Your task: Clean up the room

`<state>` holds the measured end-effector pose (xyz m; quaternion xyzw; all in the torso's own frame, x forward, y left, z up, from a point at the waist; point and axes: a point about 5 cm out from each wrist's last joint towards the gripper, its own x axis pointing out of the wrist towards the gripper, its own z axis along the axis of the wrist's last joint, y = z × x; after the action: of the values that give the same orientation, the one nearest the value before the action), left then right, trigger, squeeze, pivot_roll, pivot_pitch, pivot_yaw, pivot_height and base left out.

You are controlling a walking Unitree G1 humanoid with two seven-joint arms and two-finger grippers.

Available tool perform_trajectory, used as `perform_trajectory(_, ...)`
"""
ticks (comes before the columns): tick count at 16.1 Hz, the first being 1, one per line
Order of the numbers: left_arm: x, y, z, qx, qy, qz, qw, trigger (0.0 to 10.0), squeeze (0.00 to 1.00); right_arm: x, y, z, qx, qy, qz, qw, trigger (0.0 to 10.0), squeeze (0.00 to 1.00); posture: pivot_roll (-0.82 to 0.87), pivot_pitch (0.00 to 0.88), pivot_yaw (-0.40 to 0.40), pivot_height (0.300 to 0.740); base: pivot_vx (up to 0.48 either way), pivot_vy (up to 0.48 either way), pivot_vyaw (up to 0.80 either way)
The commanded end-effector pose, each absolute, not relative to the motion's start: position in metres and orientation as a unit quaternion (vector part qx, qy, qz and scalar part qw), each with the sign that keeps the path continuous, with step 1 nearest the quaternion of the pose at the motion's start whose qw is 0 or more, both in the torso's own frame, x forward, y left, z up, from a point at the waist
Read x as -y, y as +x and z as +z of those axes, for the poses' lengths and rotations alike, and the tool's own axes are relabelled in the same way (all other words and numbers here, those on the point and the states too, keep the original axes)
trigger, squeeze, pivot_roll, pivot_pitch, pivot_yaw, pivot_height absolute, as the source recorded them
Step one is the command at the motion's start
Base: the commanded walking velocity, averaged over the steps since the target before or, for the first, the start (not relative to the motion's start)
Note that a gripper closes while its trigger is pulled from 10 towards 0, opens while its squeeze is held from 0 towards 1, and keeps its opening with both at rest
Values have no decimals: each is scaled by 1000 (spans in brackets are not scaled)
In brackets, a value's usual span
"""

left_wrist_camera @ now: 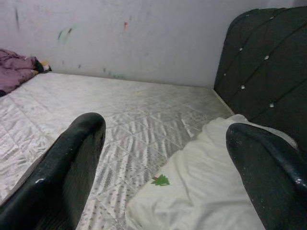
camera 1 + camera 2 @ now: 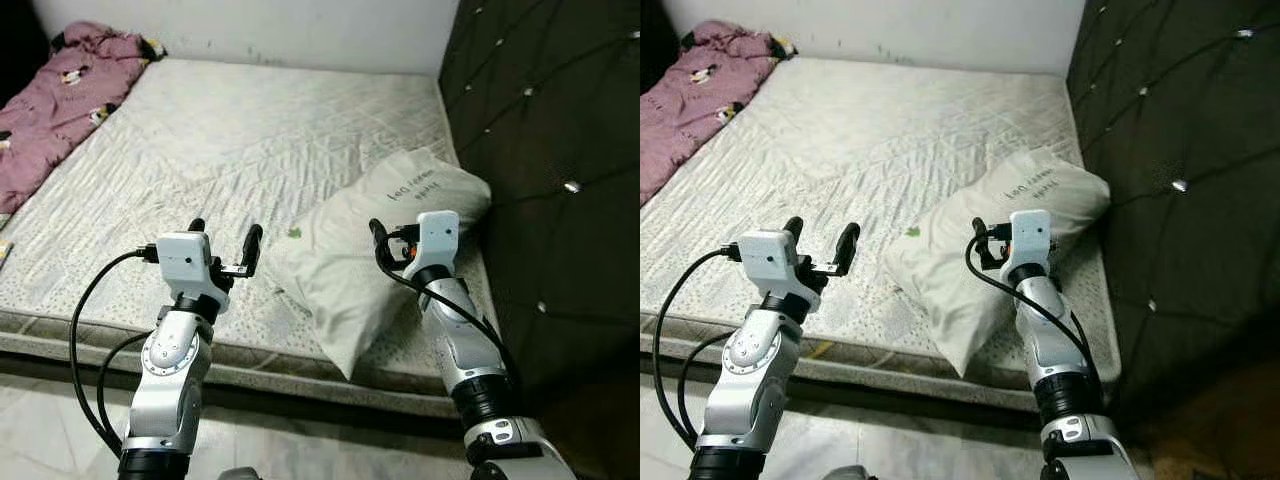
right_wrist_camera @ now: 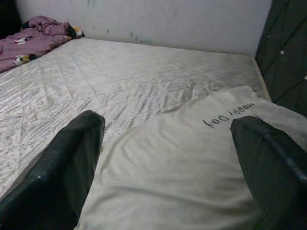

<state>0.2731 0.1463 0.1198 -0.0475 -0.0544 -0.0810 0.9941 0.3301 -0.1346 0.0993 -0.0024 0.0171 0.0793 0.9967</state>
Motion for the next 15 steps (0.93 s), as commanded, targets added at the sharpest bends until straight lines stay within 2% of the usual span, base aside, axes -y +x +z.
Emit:
perform_trajectory(1, -145, 274, 123, 60, -44, -86, 993, 10000, 0, 135, 332, 103, -12, 1, 79, 997, 10000, 0, 14, 0, 7, 740, 322, 0, 0)
perform_trajectory(7, -143, 273, 122, 59, -43, -95, 993, 10000, 0, 135, 331, 102, -13, 1, 80, 997, 10000, 0, 17, 0, 5, 740, 337, 0, 0)
perform_trajectory(15, -147, 275, 117, 41, -43, -68, 996, 10000, 0, 136, 331, 100, -17, 8, 82, 996, 10000, 0, 21, 0, 2, 740, 0, 0, 0)
